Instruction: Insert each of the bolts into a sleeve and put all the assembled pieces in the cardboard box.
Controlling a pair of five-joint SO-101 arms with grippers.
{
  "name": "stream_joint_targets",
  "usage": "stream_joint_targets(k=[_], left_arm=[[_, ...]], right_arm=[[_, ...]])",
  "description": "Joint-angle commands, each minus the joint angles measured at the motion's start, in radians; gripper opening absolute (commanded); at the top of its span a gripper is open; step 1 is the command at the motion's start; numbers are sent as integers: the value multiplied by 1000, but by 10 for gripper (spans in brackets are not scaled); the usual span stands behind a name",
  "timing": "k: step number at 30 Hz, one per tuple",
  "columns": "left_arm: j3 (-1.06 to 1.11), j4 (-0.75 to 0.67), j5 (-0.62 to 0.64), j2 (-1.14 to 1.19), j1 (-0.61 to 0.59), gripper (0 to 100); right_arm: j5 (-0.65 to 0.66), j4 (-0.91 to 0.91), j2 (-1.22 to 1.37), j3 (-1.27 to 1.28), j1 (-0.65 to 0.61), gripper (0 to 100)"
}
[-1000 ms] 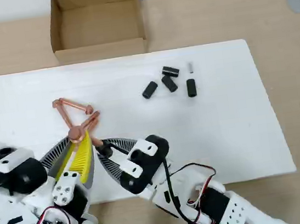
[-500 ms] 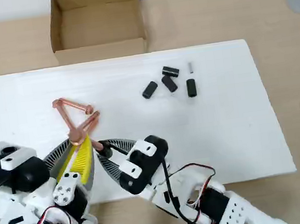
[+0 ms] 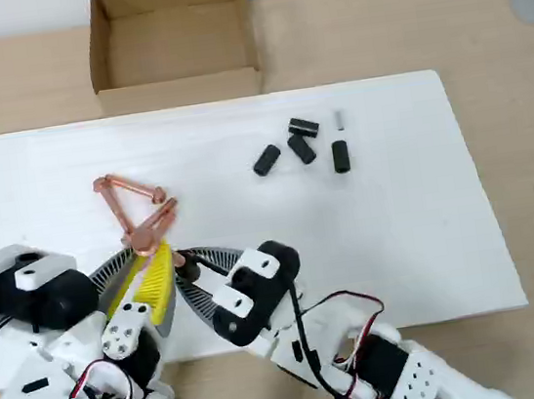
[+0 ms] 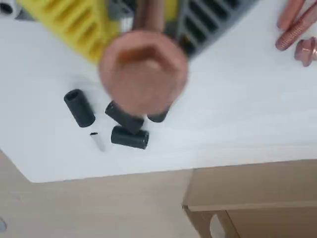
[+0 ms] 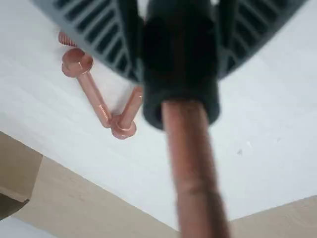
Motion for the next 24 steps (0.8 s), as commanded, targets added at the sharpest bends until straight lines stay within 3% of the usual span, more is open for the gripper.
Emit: stream_joint_targets(k=[1,11,21,24], left_arm=[[6,0,-11,4,12,108],[32,54,-11,4,11,141],[-86,163,-9,4,3,168],[-153,155,-3,13,-66,168]], right_arm=[[-5,2,-114,-2,-4,9],[-5,2,-114,-2,-2,9],[-5,2,-114,-2,-2,9],[-3,3,-113,-2,22,9]])
